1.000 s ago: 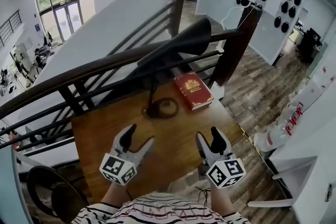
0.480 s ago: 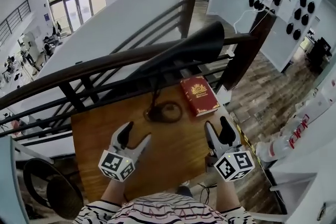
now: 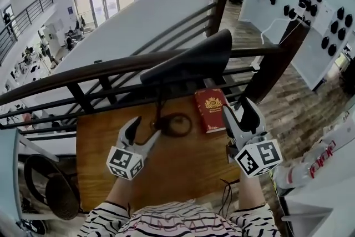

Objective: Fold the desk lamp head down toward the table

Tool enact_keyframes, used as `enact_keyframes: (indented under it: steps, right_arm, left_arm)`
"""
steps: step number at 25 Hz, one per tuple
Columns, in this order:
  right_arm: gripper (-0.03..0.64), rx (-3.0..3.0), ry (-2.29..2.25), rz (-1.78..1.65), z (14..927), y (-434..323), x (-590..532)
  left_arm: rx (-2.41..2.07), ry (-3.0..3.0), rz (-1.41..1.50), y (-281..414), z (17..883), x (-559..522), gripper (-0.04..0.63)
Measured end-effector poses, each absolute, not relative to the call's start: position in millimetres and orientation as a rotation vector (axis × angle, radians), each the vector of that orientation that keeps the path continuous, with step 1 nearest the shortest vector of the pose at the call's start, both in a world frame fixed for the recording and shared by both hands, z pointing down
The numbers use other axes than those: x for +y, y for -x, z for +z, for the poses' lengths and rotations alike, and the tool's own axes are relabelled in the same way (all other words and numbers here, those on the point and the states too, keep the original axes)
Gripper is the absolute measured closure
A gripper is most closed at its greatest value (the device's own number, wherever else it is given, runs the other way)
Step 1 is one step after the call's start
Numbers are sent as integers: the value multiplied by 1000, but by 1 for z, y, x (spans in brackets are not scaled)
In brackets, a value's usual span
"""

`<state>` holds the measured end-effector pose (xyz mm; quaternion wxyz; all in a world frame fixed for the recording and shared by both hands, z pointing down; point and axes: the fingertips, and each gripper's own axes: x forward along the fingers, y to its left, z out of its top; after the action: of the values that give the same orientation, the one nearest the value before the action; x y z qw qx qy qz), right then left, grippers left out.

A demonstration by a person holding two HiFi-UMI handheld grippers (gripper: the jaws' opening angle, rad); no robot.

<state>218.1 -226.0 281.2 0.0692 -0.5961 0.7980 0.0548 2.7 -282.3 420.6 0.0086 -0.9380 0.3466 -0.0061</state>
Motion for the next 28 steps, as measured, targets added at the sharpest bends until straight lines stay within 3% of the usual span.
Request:
enact_keyframes:
  steps: [18,28]
  right_arm:
    - [382,2639,1577,714,166,-209,-298]
    - [382,2725,1617,895,149,-196,-334]
  left_arm:
    - [1151,2804,-50,-45,385,-343,290]
    - [1230,2795,-97,-52,402,-383,378]
